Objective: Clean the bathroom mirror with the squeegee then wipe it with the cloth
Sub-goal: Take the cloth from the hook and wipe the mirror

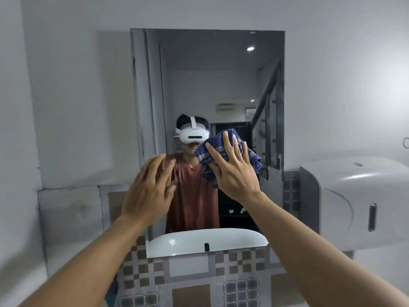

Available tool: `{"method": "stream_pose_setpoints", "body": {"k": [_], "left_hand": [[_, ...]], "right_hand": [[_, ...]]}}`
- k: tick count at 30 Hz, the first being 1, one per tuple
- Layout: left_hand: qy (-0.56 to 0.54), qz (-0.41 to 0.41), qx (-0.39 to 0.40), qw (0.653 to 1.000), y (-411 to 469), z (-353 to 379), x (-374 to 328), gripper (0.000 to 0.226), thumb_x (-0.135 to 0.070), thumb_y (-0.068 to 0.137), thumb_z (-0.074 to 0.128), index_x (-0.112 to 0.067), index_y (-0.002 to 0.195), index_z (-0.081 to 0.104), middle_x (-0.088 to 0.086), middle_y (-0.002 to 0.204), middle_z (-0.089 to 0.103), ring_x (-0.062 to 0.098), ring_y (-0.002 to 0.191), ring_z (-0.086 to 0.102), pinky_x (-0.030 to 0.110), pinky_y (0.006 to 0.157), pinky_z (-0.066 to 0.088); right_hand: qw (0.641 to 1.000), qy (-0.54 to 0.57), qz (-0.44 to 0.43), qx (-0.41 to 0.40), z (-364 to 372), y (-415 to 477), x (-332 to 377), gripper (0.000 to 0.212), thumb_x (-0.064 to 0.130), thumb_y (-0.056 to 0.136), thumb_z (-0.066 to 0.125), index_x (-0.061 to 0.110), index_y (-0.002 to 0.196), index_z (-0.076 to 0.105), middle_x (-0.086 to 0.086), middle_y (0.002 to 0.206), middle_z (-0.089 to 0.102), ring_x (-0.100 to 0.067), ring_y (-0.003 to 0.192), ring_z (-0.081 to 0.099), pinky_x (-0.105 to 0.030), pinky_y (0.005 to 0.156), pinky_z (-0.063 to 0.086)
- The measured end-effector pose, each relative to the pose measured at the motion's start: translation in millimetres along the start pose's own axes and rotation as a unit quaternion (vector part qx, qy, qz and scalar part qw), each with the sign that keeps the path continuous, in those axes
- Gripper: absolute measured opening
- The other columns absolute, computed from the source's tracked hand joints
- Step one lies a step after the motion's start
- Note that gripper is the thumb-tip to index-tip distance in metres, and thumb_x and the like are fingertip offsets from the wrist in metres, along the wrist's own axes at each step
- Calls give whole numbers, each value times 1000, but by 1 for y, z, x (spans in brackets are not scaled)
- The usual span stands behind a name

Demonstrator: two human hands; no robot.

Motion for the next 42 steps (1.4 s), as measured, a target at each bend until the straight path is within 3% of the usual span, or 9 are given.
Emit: {"method": "stream_pose_setpoints", "body": {"k": [4,9,18,21,26,29,34,40,42], "left_hand": [[38,19,-2,999,49,-17,9,66,-37,94,60,-11,151,40,23,156,32,40,145,29,51,116,32],[67,42,28,996,77,-19,14,71,-42,93,58,-14,154,35,22,161,24,38,151,19,55,119,30],[59,43,23,997,78,-23,10,68,-38,91,62,-13,150,41,21,157,30,38,146,27,53,117,31],[68,54,7,996,83,-29,13,62,-39,93,54,-13,148,43,21,154,33,39,142,31,52,117,31],[69,46,-8,997,92,-35,18,67,-35,91,61,-9,150,40,24,155,30,42,143,29,54,117,31],[66,33,0,997,97,-36,21,72,-35,90,64,-11,152,36,23,157,26,43,144,27,56,115,34],[78,43,7,996,102,-37,22,72,-37,88,65,-11,150,38,22,153,32,41,141,29,55,112,38],[84,64,7,994,109,-43,32,72,-40,88,65,-13,149,39,21,150,35,39,141,31,51,115,37],[74,59,13,995,108,-45,35,72,-40,89,65,-14,151,39,20,153,34,38,144,29,52,112,40]], "right_hand": [[999,15,37,-7,-6,2,-19,58,35,104,42,30,159,23,-18,168,4,-33,155,-6,-53,125,0],[992,30,116,-24,-14,-3,-52,60,36,104,40,33,159,18,-18,168,0,-35,155,-4,-52,125,1],[976,46,212,-33,-2,-48,-73,60,40,103,38,34,159,17,-15,169,0,-35,155,-4,-55,124,8],[971,54,233,-26,2,-65,-71,59,44,104,33,35,160,15,-16,168,-2,-35,155,-6,-55,124,6],[973,51,224,5,11,-84,-54,62,49,103,21,26,160,16,-20,167,-5,-37,154,-9,-57,124,1],[971,57,230,0,19,-91,-40,60,51,104,19,18,154,26,-24,166,0,-38,154,-7,-61,123,5],[985,34,167,1,24,-76,-9,62,50,105,9,19,155,31,-27,164,11,-44,153,3,-64,121,13],[995,27,98,-5,26,-44,36,55,42,106,26,23,158,28,-28,163,14,-47,152,9,-63,122,10],[996,25,86,-3,29,-33,53,56,43,106,23,25,159,25,-27,164,13,-46,152,8,-61,122,6]]}}
Point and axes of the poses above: each hand's wrist, its own y-axis towards the middle knuckle, its own z-axis out of the palm, x = y × z, the point moved 3 cm from there along y, towards the middle knuckle
